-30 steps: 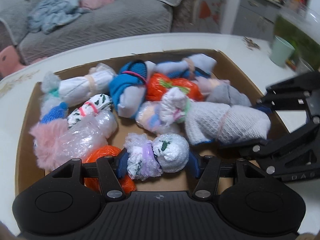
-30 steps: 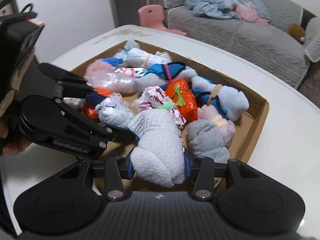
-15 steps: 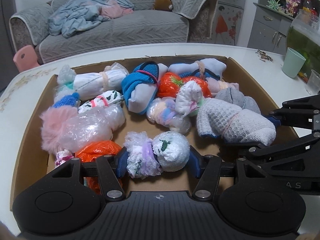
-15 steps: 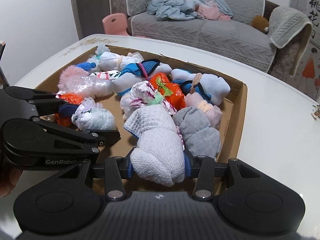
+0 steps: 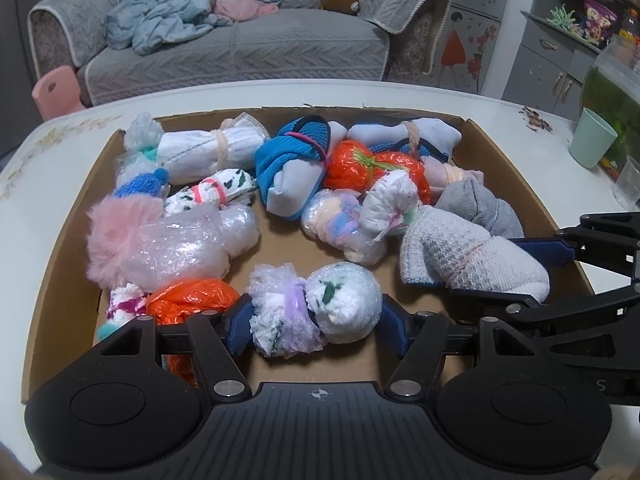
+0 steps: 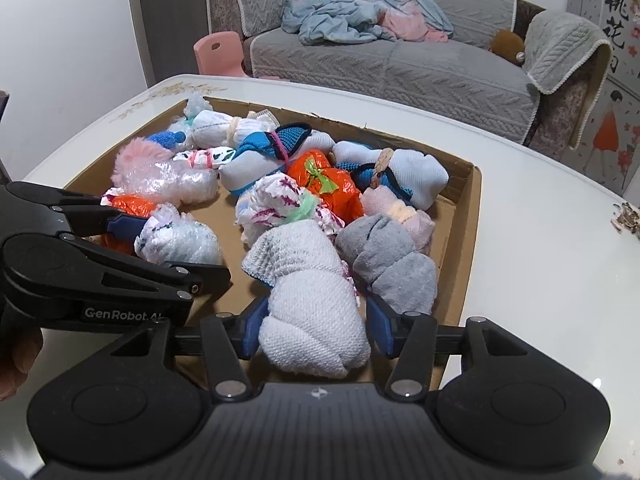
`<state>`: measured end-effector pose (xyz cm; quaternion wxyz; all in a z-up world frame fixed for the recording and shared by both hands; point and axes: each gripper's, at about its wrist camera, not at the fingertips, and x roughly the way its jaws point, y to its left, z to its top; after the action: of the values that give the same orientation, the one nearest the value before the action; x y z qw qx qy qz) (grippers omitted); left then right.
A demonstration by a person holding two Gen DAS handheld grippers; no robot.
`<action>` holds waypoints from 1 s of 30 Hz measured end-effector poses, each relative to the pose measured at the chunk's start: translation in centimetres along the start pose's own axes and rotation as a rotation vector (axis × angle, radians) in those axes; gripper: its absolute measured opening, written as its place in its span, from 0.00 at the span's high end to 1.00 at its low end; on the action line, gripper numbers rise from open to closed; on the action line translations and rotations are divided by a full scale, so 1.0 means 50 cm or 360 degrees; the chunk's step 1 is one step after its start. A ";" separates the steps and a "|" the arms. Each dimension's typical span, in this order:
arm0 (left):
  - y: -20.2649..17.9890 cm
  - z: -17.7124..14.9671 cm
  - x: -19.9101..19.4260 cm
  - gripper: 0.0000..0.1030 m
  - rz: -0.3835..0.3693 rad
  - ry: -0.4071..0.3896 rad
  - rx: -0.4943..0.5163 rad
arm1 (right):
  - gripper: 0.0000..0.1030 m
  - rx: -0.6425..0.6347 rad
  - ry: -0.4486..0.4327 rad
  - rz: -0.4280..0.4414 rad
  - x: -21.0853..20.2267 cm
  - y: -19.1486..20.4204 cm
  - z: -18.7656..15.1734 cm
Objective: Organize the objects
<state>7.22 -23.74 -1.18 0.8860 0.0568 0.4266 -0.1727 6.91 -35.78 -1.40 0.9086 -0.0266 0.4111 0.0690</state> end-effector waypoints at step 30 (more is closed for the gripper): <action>0.063 0.001 -0.207 0.00 0.0129 -0.0290 -0.0116 | 0.06 0.0035 -0.0229 -0.0076 -0.140 0.086 0.045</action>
<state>2.43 -18.13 6.72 0.9288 0.0258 0.3477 -0.1254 3.39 -32.02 5.35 0.9374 -0.0212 0.3448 0.0445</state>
